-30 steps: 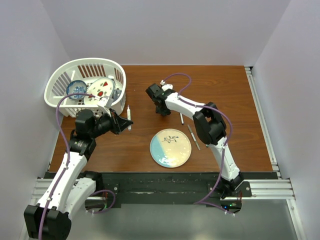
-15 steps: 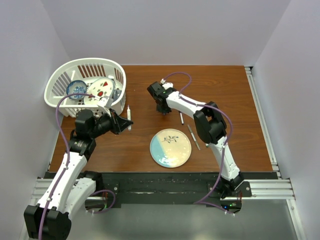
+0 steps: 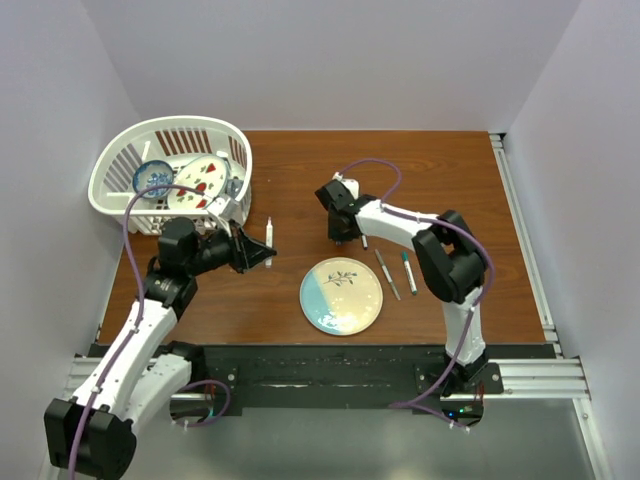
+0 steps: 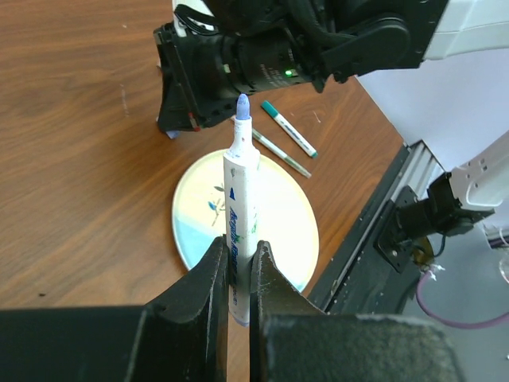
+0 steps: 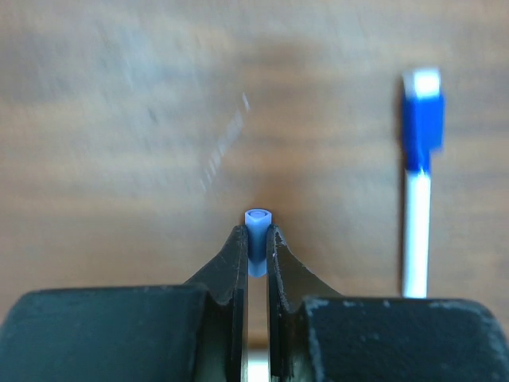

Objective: Insert the pens into the pen caps

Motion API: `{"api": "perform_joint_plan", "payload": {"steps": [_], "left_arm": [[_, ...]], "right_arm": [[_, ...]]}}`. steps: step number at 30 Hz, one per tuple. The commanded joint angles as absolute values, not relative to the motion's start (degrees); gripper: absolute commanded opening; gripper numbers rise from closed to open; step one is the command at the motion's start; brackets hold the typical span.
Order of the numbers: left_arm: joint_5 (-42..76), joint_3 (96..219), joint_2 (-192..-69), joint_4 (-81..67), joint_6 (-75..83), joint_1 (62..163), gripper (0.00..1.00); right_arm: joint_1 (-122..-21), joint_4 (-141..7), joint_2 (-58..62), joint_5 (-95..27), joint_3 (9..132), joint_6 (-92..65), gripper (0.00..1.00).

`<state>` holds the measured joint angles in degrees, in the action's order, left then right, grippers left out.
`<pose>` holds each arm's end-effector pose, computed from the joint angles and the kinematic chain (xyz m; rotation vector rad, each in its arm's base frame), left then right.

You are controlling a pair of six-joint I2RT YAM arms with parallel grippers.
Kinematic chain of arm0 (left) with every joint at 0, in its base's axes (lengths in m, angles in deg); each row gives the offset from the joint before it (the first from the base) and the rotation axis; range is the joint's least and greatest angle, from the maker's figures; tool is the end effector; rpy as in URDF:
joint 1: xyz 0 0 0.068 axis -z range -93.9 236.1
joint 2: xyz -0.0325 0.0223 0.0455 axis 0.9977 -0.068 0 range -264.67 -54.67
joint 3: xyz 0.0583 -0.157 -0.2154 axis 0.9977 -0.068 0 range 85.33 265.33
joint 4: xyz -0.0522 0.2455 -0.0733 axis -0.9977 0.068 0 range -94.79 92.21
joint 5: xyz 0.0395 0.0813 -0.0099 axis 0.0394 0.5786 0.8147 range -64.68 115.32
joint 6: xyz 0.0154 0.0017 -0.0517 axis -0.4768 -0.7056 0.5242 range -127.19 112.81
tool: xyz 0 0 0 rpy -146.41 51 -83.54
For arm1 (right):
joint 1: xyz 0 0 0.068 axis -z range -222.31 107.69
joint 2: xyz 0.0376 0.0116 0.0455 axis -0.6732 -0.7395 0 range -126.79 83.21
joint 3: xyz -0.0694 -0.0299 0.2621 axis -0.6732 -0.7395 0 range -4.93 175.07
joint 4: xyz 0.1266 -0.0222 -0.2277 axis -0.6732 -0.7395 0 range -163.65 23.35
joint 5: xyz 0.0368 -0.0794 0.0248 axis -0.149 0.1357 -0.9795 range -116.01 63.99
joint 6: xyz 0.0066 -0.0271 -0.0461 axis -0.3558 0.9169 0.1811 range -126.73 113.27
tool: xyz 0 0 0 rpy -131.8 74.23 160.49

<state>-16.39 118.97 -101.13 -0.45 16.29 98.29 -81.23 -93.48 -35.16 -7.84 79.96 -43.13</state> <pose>0.1773 -0.0626 0.2794 0.3387 1.9099 -1.0993 0.3465 0.2654 0.1671 0.0519 2.5437 0.0898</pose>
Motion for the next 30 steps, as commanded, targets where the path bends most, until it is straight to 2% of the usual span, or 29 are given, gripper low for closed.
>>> {"api": "perform_joint_plan", "payload": {"steps": [1,6,17,22,30], "left_arm": [[-14.8,119.1,-101.0,-3.6,18.6,102.4,0.00],[-11.4,114.9,-102.4,-11.4,22.9,108.7,0.00],[-15.9,109.7,-109.2,-27.8,32.3,111.2,0.00],[-17.7,108.4,-110.7,-35.1,36.0,111.8,0.00],[-17.8,108.4,-111.2,-36.8,37.5,112.1,0.00]], "right_arm": [[-81.2,-87.6,-25.7,-12.5,73.0,-42.7,0.00],[-82.4,-80.6,-13.3,-17.6,65.0,-45.0,0.00],[-87.2,-60.3,11.0,-23.7,49.3,-54.7,0.00],[-89.3,-53.1,15.0,-22.3,45.2,-57.1,0.00],[-90.5,-50.7,14.6,-22.2,45.3,-58.0,0.00]]}}
